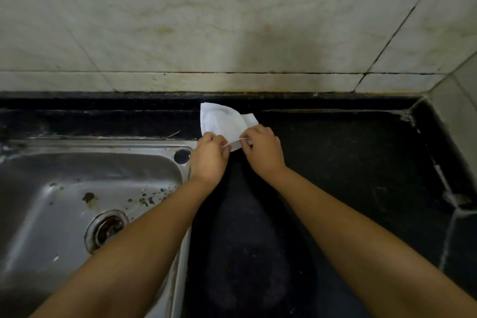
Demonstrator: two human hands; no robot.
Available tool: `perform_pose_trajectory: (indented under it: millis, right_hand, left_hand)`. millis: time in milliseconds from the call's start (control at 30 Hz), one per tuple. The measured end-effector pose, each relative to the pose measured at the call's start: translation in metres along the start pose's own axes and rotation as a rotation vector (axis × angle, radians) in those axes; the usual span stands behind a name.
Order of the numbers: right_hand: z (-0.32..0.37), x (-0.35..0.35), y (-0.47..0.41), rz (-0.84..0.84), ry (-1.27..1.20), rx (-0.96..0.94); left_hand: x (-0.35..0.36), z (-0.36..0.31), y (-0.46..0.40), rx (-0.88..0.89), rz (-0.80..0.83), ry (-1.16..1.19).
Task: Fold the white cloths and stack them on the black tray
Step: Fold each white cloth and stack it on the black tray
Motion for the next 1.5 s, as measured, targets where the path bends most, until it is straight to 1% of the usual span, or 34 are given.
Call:
perform_pose_trajectory:
  millis: [100, 233, 367, 467, 567, 700, 833, 900, 967, 1067, 1200, 1267, 1333, 1400, 1500]
  right_hand:
    - [-0.01, -0.043, 0.023, -0.065, -0.208, 0.071]
    - [-0.021, -0.109, 0.069, -0.149, -0.369, 0.121]
    - [-0.032, -0.166, 0.12, -0.29, -0.451, 0.175]
    - [-0.056, -0.195, 0.157, -0.402, -0.495, 0.31]
    - [-0.085, -0.2, 0.185, -0.395, -0.562, 0.485]
    - [-0.099, -0.204, 0.205, -0.33, -0.626, 0.613]
    - [-0.095, -0.225, 0.227, -0.371, -0.7, 0.602]
    - [-0.092, -0.228, 0.244, -0.375, -0.708, 0.58]
    - [-0.092, -0.221, 0.264, -0.357, -0.706, 0.559]
    - [-0.094, -0.192, 0.3, -0.256, -0.717, 0.562]
    - [-0.101, -0.123, 0.357, 0.024, -0.701, 0.614]
    - [-0.104, -0.093, 0.38, 0.133, -0.719, 0.644]
    - [-0.106, -0.075, 0.393, 0.208, -0.723, 0.676]
    - [-0.11, -0.066, 0.391, 0.243, -0.718, 0.705]
    - [-0.122, -0.065, 0.364, 0.186, -0.631, 0.722]
  left_hand:
    - [-0.016, -0.024, 0.012, 0.062, -0.037, 0.096]
    - [-0.035, -0.056, 0.035, 0.128, -0.011, 0.174]
    - [-0.054, -0.084, 0.072, 0.208, 0.068, 0.351]
    - [-0.066, -0.095, 0.1, 0.263, 0.173, 0.413]
    - [-0.068, -0.098, 0.111, 0.229, 0.293, 0.423]
    - [-0.067, -0.119, 0.107, 0.178, 0.316, 0.44]
    - [-0.071, -0.15, 0.121, 0.254, 0.362, 0.571]
    - [-0.075, -0.15, 0.135, 0.268, 0.374, 0.631]
    - [-0.071, -0.135, 0.152, 0.252, 0.414, 0.671]
    - [-0.053, -0.095, 0.185, 0.143, 0.518, 0.709]
    - [-0.018, -0.033, 0.234, 0.015, 0.709, 0.492]
    - [-0.003, -0.007, 0.252, -0.035, 0.8, 0.381]
    - [0.005, 0.009, 0.258, -0.045, 0.797, 0.305]
    - [0.012, 0.016, 0.255, -0.059, 0.73, 0.278]
    - [0.017, 0.013, 0.24, -0.084, 0.579, 0.259]
Point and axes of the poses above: each hand's wrist, its own y-axis away from the middle knuckle, its own x-axis out of the palm, z = x × y, the point moved 5 cm from there along -y, towards the middle knuckle, and after that the axes turned 14 degrees about y, right-handed, at the moved point
